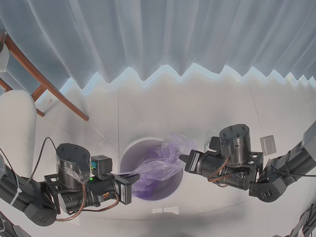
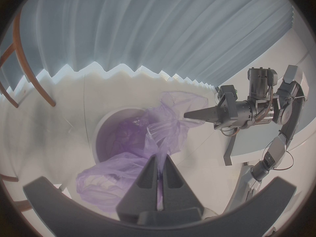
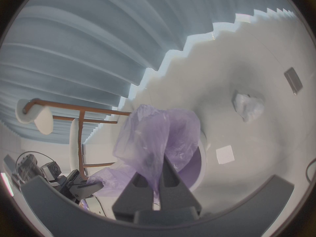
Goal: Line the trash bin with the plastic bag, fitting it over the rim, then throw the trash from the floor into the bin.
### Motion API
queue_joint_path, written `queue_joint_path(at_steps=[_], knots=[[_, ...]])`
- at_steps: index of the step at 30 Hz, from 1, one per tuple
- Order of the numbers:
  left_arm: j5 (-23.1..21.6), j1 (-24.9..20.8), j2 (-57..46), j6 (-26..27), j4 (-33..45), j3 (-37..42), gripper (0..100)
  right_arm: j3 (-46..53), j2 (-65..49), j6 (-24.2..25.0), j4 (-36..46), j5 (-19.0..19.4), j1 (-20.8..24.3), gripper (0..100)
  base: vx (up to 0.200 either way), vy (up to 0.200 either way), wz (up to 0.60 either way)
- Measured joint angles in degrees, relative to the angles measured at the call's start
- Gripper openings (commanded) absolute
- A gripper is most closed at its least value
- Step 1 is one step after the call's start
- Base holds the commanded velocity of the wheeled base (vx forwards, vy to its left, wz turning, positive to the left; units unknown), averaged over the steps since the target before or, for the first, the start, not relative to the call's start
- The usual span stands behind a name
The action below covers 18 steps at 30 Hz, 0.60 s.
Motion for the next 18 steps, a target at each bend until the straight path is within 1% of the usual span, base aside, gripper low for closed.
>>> queue_joint_path(at_steps=[4, 6, 10, 15, 16, 18], knots=[[-0.09, -0.05, 1.32, -2.08, -1.37, -0.41, 0, 1.35, 3.97, -5.53, -9.19, 3.69, -2.71, 0, 0.000, 0.000, 0.00], [-0.17, -0.18, 2.45, -4.35, -3.00, -0.88, 0, 0.96, 6.44, -8.37, -12.81, 6.34, -4.66, 0, 0.000, 0.000, 0.00], [-0.96, -0.68, 5.60, -9.80, -7.90, -2.12, 0, -1.35, 10.05, -10.22, -15.74, 9.47, -7.84, 0, 0.000, 0.000, 0.00], [-1.91, -1.68, 8.85, -13.63, -14.28, -2.94, 0, -4.06, 12.24, -10.63, -19.60, 10.28, -10.18, 0, 0.000, 0.000, 0.00], [-1.97, -1.97, 9.23, -14.46, -14.75, -2.94, 100, -4.41, 12.39, -10.65, -20.18, 10.33, -10.40, 0, 0.000, 0.000, 0.00], [-2.11, -2.73, 9.90, -15.98, -14.93, -2.65, 100, -4.91, 12.46, -10.70, -20.86, 10.39, -10.81, 0, 0.000, 0.000, 0.00]])
